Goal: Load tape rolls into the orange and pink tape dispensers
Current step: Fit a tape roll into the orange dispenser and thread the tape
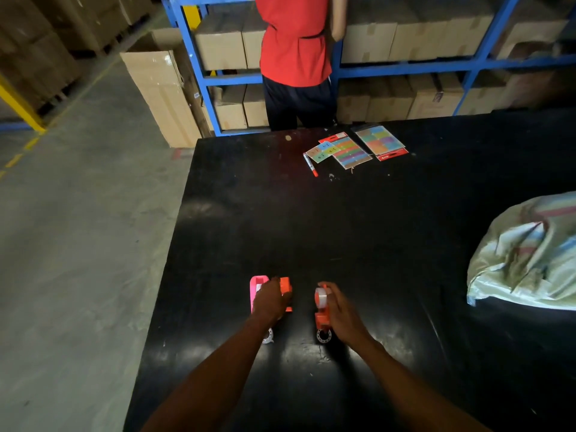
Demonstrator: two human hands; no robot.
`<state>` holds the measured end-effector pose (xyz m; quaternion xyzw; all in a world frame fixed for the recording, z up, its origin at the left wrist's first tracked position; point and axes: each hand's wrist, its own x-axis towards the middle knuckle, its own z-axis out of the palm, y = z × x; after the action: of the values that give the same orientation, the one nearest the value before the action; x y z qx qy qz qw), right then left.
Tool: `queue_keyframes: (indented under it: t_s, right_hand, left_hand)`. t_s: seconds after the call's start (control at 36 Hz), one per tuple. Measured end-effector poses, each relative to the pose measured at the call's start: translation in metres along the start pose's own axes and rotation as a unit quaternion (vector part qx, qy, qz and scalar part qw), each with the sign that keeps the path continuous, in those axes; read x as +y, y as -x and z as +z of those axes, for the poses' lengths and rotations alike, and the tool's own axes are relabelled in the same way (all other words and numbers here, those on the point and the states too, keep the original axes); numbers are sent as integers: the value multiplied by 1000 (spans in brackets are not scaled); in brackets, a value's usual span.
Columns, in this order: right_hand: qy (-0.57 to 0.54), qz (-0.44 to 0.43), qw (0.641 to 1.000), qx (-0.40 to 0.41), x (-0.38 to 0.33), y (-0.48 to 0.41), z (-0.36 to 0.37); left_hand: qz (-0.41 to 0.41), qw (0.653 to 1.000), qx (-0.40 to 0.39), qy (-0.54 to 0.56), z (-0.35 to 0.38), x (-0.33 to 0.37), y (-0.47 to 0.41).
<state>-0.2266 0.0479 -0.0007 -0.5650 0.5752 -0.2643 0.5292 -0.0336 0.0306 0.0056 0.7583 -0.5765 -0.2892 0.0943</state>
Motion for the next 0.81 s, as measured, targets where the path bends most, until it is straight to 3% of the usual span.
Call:
queue_keyframes:
  t_s: [0.25,0.42,0.53,0.61,0.69,0.81]
  right_hand:
    - [2,26,1000,6,10,-27,-3]
    - [13,36,999,13,23,-39,-7]
    - [17,40,999,8,24,-42,-7]
    - [12,41,999,12,23,-46,-9]
    - [11,38,999,16,17,-46,-11]
    - [10,23,1000,3,4,-40,-11]
  left_hand:
    - [-5,982,-45,-184,26,27,-30]
    - [-1,983,-19,-183,38,27,-36]
    - [-6,998,-46,-47,32,28,-35]
    - [-2,986,-96,136,17,32,-32]
    - [-48,915,-176,360,4,36,-27]
    - [-61,848,-231,474,-16,36,-13]
